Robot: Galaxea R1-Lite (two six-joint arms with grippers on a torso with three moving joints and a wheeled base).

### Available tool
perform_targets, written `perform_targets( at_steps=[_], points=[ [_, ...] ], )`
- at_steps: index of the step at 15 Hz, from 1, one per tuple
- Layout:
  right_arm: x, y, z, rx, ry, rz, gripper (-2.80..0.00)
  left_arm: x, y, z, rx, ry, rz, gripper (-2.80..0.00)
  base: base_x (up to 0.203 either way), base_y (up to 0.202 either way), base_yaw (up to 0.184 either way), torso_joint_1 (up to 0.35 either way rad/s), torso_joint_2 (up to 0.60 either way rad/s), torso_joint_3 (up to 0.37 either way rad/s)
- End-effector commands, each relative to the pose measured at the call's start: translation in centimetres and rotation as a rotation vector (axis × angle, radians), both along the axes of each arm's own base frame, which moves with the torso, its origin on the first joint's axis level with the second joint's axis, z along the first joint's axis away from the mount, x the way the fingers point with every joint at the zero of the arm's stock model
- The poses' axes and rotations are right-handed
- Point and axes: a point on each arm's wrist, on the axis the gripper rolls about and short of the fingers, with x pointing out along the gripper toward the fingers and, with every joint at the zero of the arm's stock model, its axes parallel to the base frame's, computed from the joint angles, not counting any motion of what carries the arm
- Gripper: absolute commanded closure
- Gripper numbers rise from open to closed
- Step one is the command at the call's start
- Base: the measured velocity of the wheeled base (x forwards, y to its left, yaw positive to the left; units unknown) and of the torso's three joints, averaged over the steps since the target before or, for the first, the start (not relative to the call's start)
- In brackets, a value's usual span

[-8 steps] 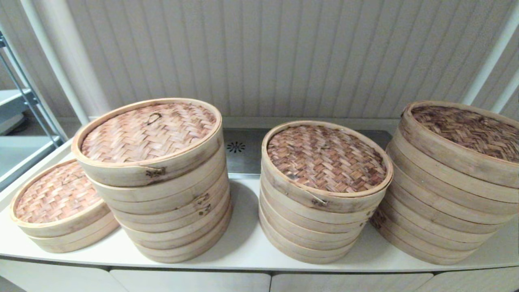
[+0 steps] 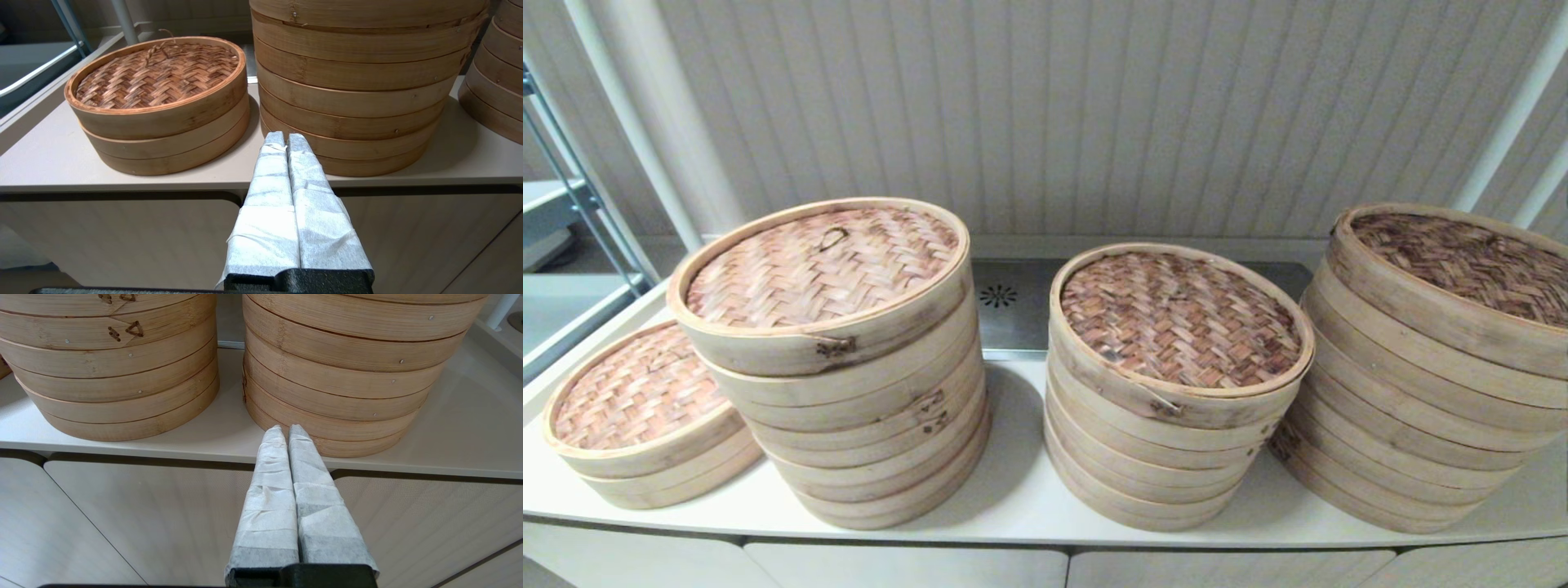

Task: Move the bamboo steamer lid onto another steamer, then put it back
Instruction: Pick up the steamer

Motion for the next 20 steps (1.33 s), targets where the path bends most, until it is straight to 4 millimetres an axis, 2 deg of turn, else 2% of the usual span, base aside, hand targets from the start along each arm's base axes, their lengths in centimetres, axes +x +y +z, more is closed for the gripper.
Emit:
perform_targets(
  at_steps=[1, 4, 6, 8, 10, 12, 14, 17, 20],
  points=[
    [0.0, 0.0, 0.0, -0.001, -0.001, 0.001, 0.00, 0.3, 0.0, -0.9, 0.003, 0.032, 0.000, 0.00, 0.000, 0.000, 0.000, 0.000, 0.00, 0.000],
    [0.0, 0.0, 0.0, 0.001, -0.001, 0.001, 0.00, 0.2, 0.0, -0.9, 0.015, 0.040, 0.005, 0.00, 0.000, 0.000, 0.000, 0.000, 0.00, 0.000],
    [0.0, 0.0, 0.0, 0.001, -0.001, 0.001, 0.00, -0.2, 0.0, 0.2, 0.020, 0.020, 0.004, 0.00, 0.000, 0.000, 0.000, 0.000, 0.00, 0.000],
    [0.0, 0.0, 0.0, 0.001, -0.001, 0.001, 0.00, -1.0, 0.0, 3.5, 0.016, -0.007, 0.007, 0.00, 0.000, 0.000, 0.000, 0.000, 0.00, 0.000],
    [0.0, 0.0, 0.0, -0.001, -0.001, 0.001, 0.00, -0.9, 0.1, 7.2, 0.010, 0.012, 0.040, 0.00, 0.000, 0.000, 0.000, 0.000, 0.00, 0.000],
    [0.0, 0.0, 0.0, 0.001, -0.001, 0.001, 0.00, -0.1, 0.3, 10.8, 0.001, 0.026, 0.152, 0.00, 0.000, 0.000, 0.000, 0.000, 0.00, 0.000],
    [0.0, 0.0, 0.0, -0.001, -0.001, 0.001, 0.00, 1.4, 0.7, 12.7, -0.007, 0.080, 0.320, 0.00, 0.000, 0.000, 0.000, 0.000, 0.00, 0.000],
    [0.0, 0.0, 0.0, -0.001, -0.001, 0.001, 0.00, 3.8, 0.9, 13.7, 0.004, 0.171, 0.403, 0.00, 0.000, 0.000, 0.000, 0.000, 0.00, 0.000],
    [0.0, 0.0, 0.0, -0.001, -0.001, 0.001, 0.00, 4.7, 1.0, 15.4, 0.003, 0.166, 0.433, 0.00, 0.000, 0.000, 0.000, 0.000, 0.00, 0.000]
  ],
)
